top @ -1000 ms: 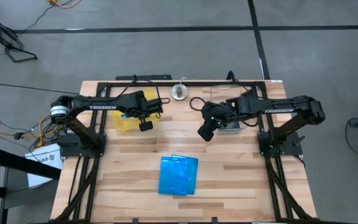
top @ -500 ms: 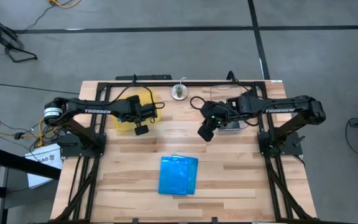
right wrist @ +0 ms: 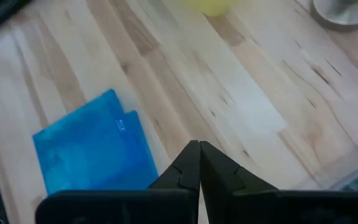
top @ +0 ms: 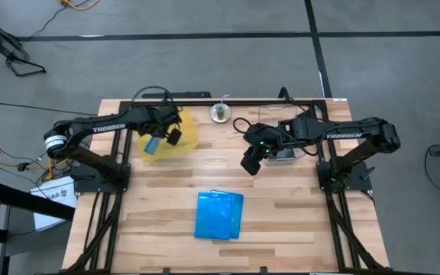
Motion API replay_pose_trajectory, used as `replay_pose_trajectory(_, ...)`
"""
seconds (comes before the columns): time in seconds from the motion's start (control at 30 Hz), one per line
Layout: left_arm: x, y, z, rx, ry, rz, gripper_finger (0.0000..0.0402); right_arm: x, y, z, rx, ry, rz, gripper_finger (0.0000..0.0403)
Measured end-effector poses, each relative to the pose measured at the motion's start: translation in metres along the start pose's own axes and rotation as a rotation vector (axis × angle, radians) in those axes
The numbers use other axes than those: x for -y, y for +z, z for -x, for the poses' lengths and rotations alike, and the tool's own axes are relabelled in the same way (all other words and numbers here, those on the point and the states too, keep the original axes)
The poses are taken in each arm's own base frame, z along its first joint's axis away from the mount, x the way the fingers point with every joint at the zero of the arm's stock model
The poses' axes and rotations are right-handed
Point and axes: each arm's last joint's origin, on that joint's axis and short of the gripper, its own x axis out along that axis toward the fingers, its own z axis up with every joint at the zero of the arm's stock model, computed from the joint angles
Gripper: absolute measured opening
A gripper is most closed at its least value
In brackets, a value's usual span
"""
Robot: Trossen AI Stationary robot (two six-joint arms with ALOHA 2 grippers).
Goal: Pick & place jewel cases by type
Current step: Put the blue CD case into the yellow bin
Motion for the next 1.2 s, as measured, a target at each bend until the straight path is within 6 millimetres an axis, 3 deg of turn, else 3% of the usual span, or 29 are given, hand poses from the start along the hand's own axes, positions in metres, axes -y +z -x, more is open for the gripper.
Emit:
replay_pose_trajectory(0.33,-0.047,0.001,-0.01,-0.235,0.074,0.26,0.0,-0.007,0.007,0.001,0.041,0.133,-0.01,0.0)
replay_pose_trajectory(0.63,-0.075,0.002,-0.008,-0.352,-0.009,0.538,0.0,-0.007,0.007,0.001,0.045,0.131,0.028,0.0)
replay_pose_trajectory(0.9,-0.087,0.0,-0.004,-0.374,0.017,0.739,0.0,-0.003,0.009,0.0,0.051,0.122,0.052,0.0)
replay_pose_trajectory(1.2,-0.088,-0.001,-0.005,-0.354,0.064,0.771,0.0,0.0,0.011,0.0,0.056,0.113,0.081,0.0)
